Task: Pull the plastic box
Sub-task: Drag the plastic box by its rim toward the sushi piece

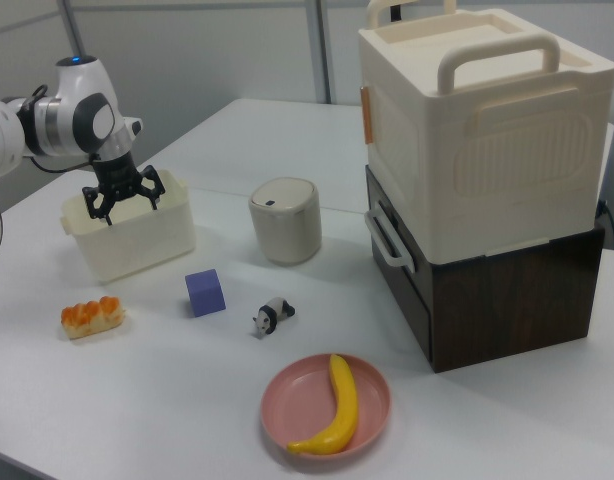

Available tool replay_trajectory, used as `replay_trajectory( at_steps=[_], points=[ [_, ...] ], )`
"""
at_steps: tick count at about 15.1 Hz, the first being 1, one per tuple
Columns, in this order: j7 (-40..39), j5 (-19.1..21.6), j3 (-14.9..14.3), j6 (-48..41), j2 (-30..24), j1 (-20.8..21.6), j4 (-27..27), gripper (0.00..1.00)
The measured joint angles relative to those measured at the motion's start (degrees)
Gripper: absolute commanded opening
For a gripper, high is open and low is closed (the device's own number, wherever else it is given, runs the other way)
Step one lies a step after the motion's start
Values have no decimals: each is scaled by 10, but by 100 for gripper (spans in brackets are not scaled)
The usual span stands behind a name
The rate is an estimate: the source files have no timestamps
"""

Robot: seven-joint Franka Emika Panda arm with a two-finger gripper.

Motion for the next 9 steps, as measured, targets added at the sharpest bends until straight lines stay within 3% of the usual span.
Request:
replay_trajectory(
  at_steps=[9],
  points=[
    [-22,6,0,-84,-24,-14,-1,100]
  ],
)
